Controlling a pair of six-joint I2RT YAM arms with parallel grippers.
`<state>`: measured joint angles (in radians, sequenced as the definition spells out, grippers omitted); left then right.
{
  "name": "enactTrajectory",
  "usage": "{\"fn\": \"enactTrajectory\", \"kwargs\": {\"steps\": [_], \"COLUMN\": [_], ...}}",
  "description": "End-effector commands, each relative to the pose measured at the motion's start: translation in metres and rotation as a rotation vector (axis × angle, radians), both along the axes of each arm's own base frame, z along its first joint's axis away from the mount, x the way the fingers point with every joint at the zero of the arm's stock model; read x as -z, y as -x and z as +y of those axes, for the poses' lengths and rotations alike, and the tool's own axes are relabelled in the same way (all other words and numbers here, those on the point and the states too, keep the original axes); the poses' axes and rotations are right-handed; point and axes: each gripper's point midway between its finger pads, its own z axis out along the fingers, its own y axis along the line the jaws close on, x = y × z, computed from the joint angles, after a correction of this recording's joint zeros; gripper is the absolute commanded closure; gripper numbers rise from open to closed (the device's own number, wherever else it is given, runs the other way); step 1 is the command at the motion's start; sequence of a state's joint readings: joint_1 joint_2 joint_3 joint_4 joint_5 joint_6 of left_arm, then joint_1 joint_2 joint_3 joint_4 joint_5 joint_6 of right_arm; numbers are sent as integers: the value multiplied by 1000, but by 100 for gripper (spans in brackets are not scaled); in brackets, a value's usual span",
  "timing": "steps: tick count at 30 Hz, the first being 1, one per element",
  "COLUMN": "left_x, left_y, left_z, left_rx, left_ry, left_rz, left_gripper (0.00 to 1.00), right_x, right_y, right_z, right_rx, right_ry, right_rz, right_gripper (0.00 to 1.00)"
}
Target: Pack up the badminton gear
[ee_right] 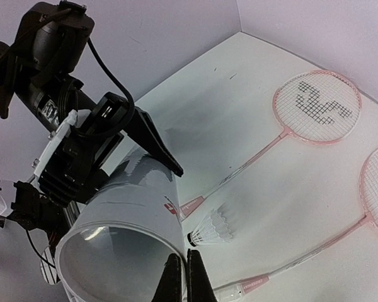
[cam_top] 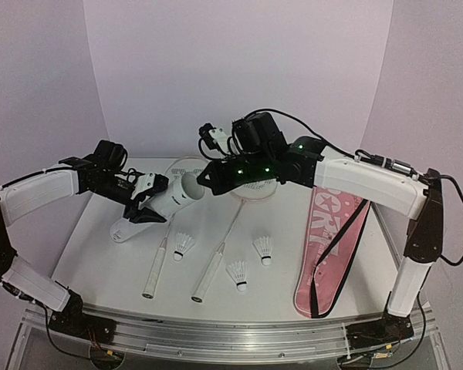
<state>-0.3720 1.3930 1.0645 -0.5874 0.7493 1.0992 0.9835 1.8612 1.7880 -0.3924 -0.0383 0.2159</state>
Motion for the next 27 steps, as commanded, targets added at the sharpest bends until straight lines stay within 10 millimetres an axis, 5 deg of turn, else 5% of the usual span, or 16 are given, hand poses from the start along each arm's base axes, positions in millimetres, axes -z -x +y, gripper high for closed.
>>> {"fn": "enactTrajectory", "kwargs": {"steps": [1,21,23,27], "left_x": [6,5,-3,-29], "left_y": [-8,-14,-16,-19], "left_z": [10,8,6,-1], "left_rx": [-72,-66,-81,-102], "left_ry": [-34,-26,-3,76], "left_rz": [58,37,46,61], "left_gripper": [92,94,94,94], "right_x": [-32,-44,-29,23], "right_y": [1,-6,-23,-55], "right_z": [-36,-71,-98,-187], "right_rx": [95,175,306,683], "right_ry": [-32,-73,-66,-24], "right_rz": [-14,23,73,192], "right_gripper": [100,100,100,100]}}
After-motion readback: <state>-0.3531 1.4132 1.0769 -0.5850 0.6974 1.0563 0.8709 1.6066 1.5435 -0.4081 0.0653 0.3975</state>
